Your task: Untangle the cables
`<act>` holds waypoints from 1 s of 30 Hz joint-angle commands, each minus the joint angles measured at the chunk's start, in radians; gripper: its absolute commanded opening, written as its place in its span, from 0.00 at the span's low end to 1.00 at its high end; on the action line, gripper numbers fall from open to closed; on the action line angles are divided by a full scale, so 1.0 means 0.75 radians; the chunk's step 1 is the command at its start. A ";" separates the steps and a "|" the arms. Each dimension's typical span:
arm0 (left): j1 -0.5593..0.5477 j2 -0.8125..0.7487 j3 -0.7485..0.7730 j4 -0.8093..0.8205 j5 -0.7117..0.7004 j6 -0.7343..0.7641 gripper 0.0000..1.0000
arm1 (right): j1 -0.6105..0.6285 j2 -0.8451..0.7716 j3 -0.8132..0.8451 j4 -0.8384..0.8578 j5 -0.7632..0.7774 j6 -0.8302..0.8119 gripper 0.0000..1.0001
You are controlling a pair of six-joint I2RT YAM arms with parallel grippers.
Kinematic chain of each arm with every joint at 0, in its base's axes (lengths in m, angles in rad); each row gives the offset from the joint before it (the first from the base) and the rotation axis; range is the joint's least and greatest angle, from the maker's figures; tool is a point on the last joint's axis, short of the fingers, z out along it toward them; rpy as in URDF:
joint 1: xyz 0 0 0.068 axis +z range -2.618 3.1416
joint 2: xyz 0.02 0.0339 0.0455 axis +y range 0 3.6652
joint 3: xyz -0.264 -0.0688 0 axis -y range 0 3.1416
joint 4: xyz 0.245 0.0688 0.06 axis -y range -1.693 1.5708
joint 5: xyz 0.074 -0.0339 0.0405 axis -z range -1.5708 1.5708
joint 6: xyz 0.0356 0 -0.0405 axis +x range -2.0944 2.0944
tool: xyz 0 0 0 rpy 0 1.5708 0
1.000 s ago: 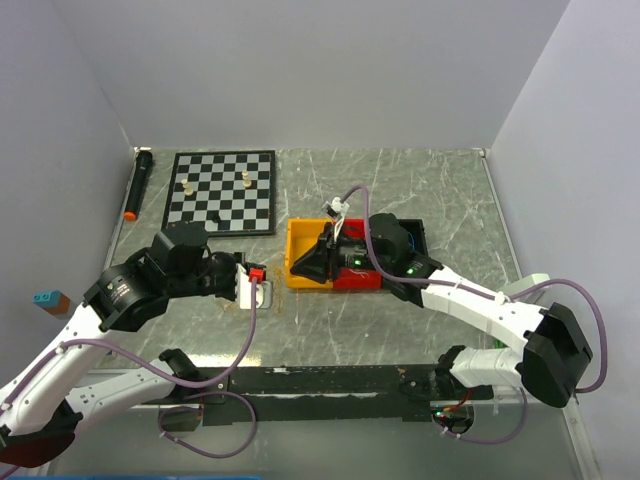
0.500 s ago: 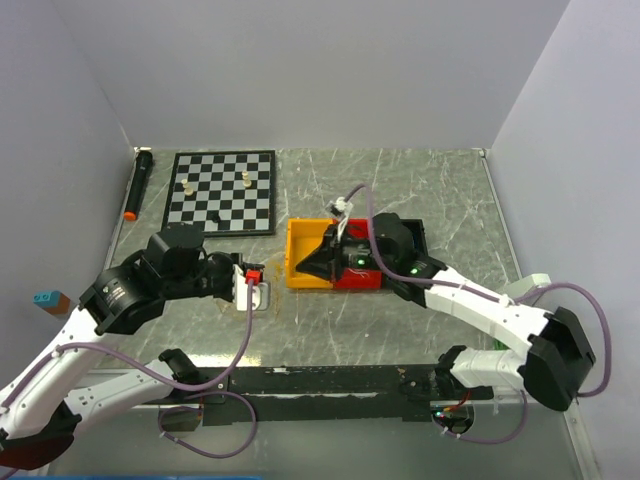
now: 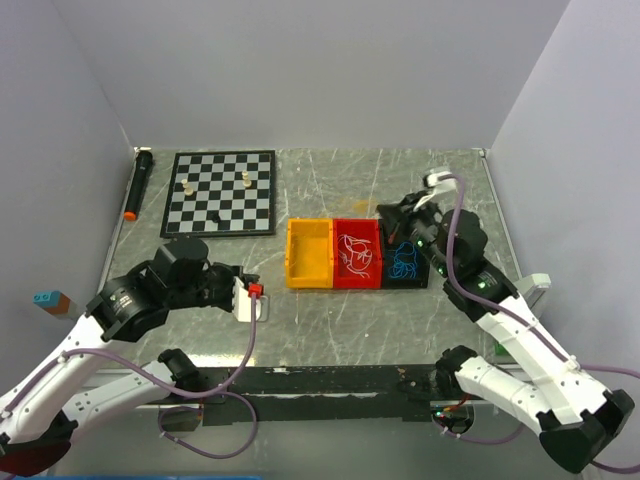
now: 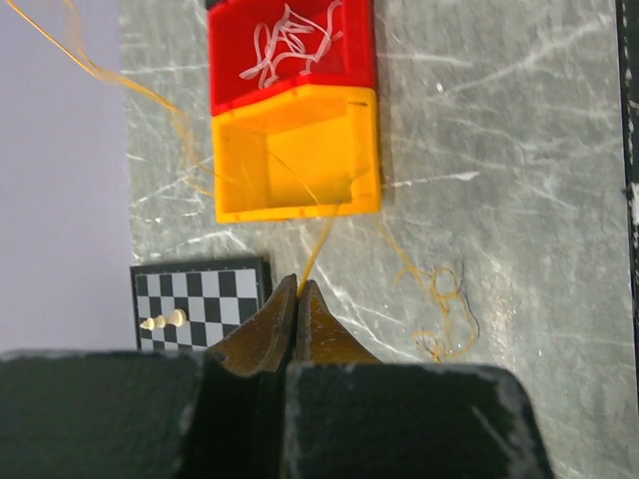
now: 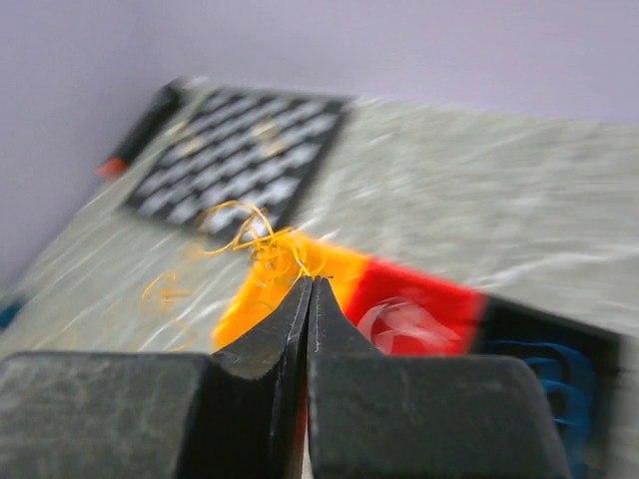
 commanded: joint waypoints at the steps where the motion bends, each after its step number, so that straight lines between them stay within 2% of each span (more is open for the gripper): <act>1: -0.005 -0.036 -0.051 -0.034 -0.028 0.066 0.01 | -0.067 -0.044 0.139 -0.084 0.452 -0.129 0.00; 6: -0.005 -0.065 -0.133 -0.079 -0.081 0.136 0.01 | -0.231 -0.034 0.284 -0.125 0.577 -0.146 0.00; 9: -0.005 -0.079 -0.168 -0.097 -0.095 0.164 0.01 | -0.317 -0.030 0.340 -0.113 0.483 -0.123 0.00; 12: -0.003 -0.083 -0.207 -0.185 -0.136 0.238 0.01 | -0.347 0.001 0.407 -0.135 0.526 -0.121 0.00; 18: -0.005 -0.114 -0.409 -0.382 -0.349 0.322 0.01 | -0.515 0.009 0.544 -0.127 0.589 -0.135 0.00; 22: -0.001 -0.163 -0.618 -0.431 -0.523 0.312 0.01 | -0.591 0.034 0.640 -0.115 0.655 -0.164 0.00; 26: -0.001 -0.208 -0.749 -0.490 -0.537 0.285 0.01 | -0.671 0.070 0.741 -0.184 0.636 -0.111 0.00; 30: 0.007 -0.214 -0.778 -0.459 -0.537 0.254 0.01 | -0.732 0.073 0.771 -0.193 0.604 -0.062 0.00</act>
